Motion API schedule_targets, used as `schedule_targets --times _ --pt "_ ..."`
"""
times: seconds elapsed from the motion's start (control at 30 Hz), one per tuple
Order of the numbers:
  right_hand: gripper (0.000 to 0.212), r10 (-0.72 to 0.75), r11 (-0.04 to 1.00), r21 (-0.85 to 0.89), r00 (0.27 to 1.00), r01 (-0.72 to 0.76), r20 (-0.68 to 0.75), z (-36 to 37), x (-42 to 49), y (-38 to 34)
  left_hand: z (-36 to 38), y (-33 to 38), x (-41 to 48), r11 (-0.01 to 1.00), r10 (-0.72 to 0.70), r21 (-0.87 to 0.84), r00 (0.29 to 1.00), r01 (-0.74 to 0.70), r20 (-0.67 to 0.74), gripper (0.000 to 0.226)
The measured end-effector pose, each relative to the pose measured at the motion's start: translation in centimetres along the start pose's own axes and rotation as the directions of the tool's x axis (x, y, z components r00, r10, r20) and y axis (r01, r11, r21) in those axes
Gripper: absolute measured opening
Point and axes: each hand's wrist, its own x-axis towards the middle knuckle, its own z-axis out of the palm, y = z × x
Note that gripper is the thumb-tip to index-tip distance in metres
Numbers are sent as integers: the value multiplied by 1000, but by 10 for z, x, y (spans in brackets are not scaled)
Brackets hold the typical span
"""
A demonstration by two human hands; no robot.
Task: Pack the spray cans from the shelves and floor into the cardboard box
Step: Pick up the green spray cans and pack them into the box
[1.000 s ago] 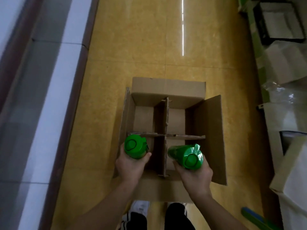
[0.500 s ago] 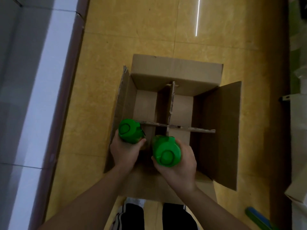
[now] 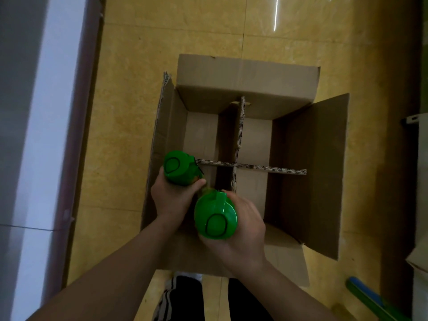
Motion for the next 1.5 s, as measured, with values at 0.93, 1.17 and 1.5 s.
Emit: schedule_targets --times 0.93,1.17,1.5 --pt "89 442 879 -253 889 -404 117 93 -6 111 61 -27 30 986 75 126 966 -109 247 72" --pt "68 348 923 -175 938 -342 2 57 -11 113 71 -20 22 986 75 112 933 -121 352 79" --pt "60 268 959 87 962 -271 45 37 62 101 75 -18 30 998 -44 69 840 8 541 79"
